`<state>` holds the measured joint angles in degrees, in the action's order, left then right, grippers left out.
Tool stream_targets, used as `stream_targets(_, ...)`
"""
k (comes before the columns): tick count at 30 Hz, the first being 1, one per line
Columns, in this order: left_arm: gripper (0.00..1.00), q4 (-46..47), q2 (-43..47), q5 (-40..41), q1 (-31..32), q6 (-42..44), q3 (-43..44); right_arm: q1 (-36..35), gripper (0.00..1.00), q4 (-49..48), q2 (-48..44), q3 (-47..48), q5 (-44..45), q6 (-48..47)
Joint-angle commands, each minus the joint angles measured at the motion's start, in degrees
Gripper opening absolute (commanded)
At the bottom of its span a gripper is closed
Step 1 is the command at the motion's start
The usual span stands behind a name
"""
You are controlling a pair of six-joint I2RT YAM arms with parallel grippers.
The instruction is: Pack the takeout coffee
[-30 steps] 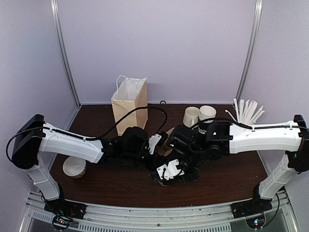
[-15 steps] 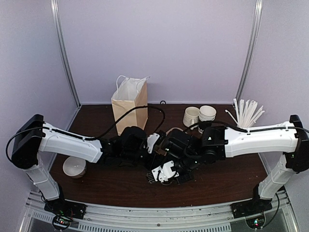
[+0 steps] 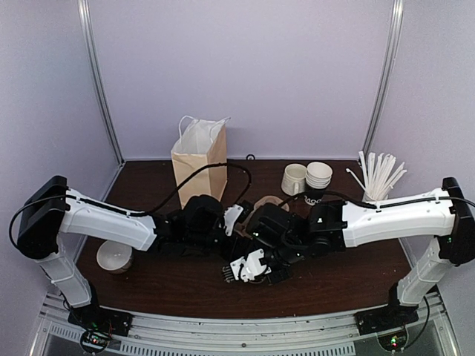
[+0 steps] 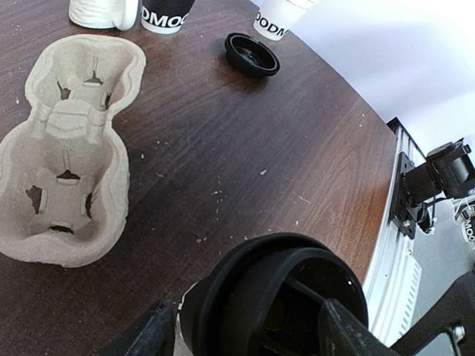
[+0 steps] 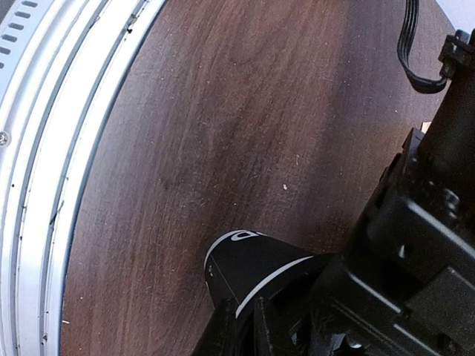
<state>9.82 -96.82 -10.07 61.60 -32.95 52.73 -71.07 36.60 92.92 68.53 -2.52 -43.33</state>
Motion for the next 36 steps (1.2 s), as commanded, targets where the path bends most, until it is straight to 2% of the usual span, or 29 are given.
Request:
stream_targets(1,0.68,-14.90,-5.23,2.52,0.61,2.06,-4.12,0.58,0.11,2.23,9.72,-5.90,0.17,0.74)
stream_targets(5,0.68,-15.24,-4.99,2.52,0.59,2.26,-3.83,0.56,0.11,1.95,9.77,-5.74,0.20,1.07)
stream_targets(11,0.68,-17.20,-1.93,2.82,0.66,4.36,-1.85,0.66,0.13,7.75,0.51,-0.57,-3.80,0.51)
stream_targets(16,0.69,-17.47,2.46,2.79,0.71,6.46,0.08,0.86,0.21,15.93,-3.59,4.86,-11.35,0.38)
stream_targets(22,0.77,-15.68,7.82,1.69,0.71,8.76,3.80,3.54,0.35,25.98,-5.66,9.53,-22.56,-0.59)
stream_targets(26,0.83,-14.87,10.43,1.49,0.72,11.45,6.77,8.33,0.44,30.46,-8.51,11.12,-27.16,-0.53)
stream_targets(30,0.86,-15.68,10.81,3.85,0.64,14.93,10.64,16.51,0.46,28.79,-10.53,10.54,-30.62,0.97)
stream_targets(33,0.84,-20.22,9.50,5.84,0.66,14.83,14.11,22.62,0.46,26.05,-11.12,10.47,-35.63,4.49)
stream_targets(36,0.79,-27.19,8.69,8.87,0.71,10.00,16.65,27.49,0.46,21.01,-11.82,9.51,-37.48,10.95)
